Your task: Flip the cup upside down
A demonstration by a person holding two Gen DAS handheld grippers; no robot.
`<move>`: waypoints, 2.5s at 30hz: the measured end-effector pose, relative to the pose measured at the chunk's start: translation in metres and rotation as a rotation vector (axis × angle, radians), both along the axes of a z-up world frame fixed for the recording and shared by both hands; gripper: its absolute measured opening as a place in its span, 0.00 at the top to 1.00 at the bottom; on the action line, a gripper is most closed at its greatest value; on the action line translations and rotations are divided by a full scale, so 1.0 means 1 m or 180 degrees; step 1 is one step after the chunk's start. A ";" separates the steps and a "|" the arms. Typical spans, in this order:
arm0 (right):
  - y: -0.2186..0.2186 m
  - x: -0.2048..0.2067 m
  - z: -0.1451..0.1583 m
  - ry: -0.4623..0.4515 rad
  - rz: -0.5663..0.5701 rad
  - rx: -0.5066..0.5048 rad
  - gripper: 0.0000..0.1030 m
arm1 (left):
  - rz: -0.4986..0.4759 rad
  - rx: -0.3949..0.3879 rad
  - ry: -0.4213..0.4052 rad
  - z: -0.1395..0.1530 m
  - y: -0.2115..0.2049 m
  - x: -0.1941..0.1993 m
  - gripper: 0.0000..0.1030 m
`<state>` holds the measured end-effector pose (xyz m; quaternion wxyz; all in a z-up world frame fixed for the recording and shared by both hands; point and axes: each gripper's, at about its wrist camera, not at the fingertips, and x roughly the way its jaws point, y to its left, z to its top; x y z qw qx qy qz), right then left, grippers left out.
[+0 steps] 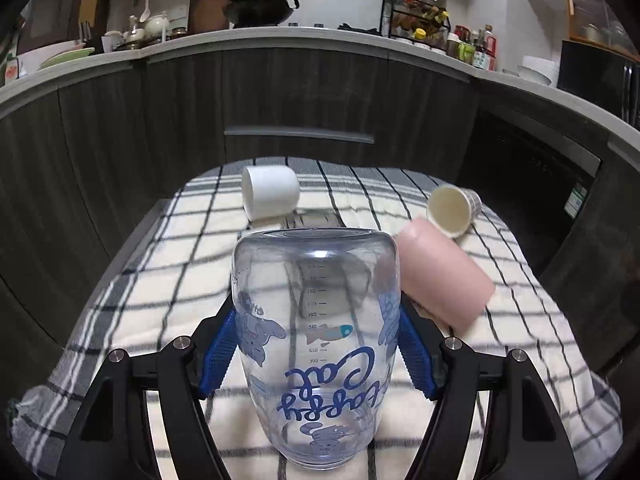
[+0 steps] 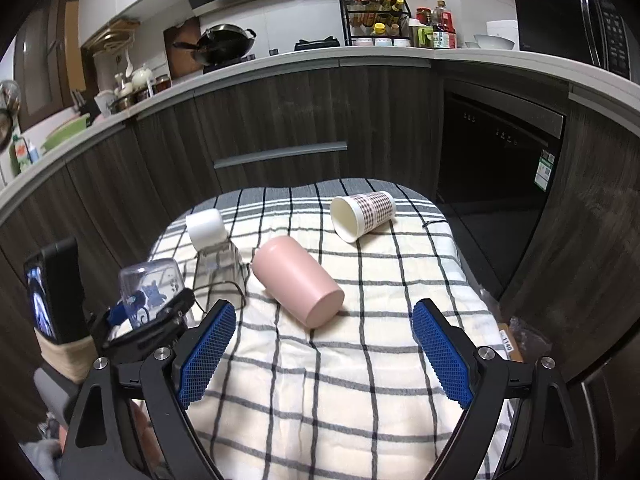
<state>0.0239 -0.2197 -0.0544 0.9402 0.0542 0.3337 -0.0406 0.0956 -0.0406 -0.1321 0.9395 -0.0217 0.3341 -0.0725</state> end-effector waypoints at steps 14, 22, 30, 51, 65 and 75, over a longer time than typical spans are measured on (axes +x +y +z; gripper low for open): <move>0.011 -0.015 0.004 0.0058 0.0013 -0.0179 0.12 | -0.0111 -0.0034 0.0101 -0.002 0.004 -0.034 0.30; 0.015 -0.023 0.008 0.0059 0.0034 -0.0217 0.13 | -0.0162 -0.0052 0.0102 0.007 0.004 -0.046 0.19; 0.019 -0.036 0.023 -0.0050 0.0053 -0.0224 0.12 | -0.0217 -0.0033 -0.0101 0.040 0.008 -0.070 0.18; 0.039 -0.074 0.069 -0.0285 0.0043 -0.0201 0.12 | 0.0316 0.0215 -0.0091 0.114 0.047 -0.132 0.14; 0.048 -0.084 0.074 -0.0314 -0.0010 -0.0346 0.10 | 0.0362 0.0263 -0.0105 0.122 0.050 -0.148 0.13; 0.047 -0.084 0.075 -0.0316 -0.0023 -0.0341 0.10 | 0.0365 0.0262 -0.0096 0.122 0.050 -0.148 0.13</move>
